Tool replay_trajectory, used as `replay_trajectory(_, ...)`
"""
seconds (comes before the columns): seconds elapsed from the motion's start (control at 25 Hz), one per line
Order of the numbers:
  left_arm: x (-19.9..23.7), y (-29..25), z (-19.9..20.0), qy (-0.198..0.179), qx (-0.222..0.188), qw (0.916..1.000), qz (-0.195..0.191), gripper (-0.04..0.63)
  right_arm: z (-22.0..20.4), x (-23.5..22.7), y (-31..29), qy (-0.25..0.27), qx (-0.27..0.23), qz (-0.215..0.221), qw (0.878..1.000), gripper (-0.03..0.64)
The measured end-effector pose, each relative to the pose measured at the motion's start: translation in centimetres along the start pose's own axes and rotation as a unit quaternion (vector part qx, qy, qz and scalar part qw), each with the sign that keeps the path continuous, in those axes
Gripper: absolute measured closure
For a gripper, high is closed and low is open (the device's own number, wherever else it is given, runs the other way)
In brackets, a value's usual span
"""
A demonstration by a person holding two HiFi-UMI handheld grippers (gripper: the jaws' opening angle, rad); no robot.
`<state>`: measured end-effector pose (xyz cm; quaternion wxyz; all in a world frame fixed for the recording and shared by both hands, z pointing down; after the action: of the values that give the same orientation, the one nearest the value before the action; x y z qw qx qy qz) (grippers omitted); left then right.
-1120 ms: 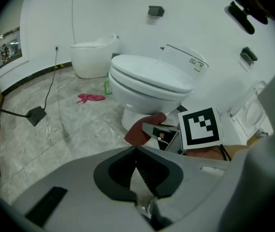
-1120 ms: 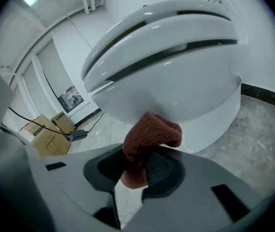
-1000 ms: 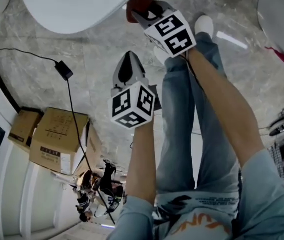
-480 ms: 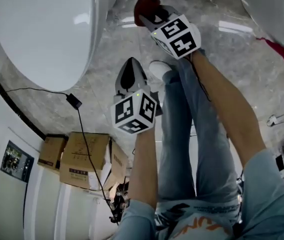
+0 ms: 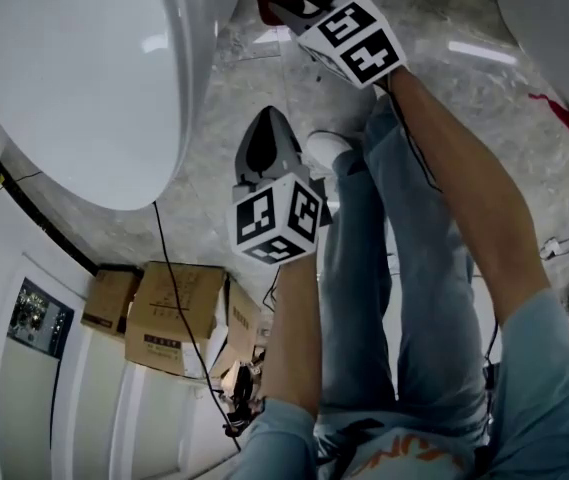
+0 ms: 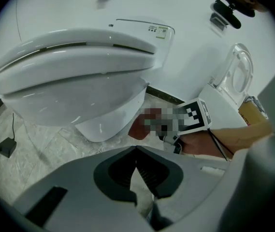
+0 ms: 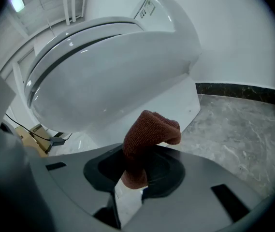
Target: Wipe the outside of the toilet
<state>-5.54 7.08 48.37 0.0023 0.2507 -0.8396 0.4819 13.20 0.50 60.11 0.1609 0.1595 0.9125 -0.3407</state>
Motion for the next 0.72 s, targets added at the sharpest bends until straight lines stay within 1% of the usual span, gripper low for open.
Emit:
replay_trajectory(0.16, 0.7, -0.9, -0.2, 0.008, -0.005, 0.9999, 0.005, 0.603, 1.3, -1.4, -1.6, 0.002, -0.021, 0.007, 1.0, 0.529)
replay_trajectory(0.32, 1.5, -1.4, -0.2, 0.019, -0.008, 0.9997, 0.015, 0.603, 2.4, -2.0, -3.3, 0.013, -0.026, 0.018, 0.999, 0.529)
replay_trajectory(0.6, 2.0, -2.3, 0.6, 0.047, -0.023, 0.9983, 0.025, 0.603, 3.6, -1.5, -5.1, 0.05, -0.029, 0.047, 0.997, 0.529)
replay_trajectory(0.72, 1.8, -2.3, 0.8, 0.059, -0.028, 0.9975, 0.027, 0.603, 3.9, -0.8, -5.4, 0.073, -0.023, 0.062, 0.995, 0.529)
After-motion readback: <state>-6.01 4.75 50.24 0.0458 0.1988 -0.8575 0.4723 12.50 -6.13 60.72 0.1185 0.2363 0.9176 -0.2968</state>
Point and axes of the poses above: the fingertips, and each gripper's own axes: y backward along the fingers, x to its left, z out of its top, the point moved 10 cm from there along y, backward along the fingers, and after that the axes turned 3 degrees about -x, right-handed, at the moved point
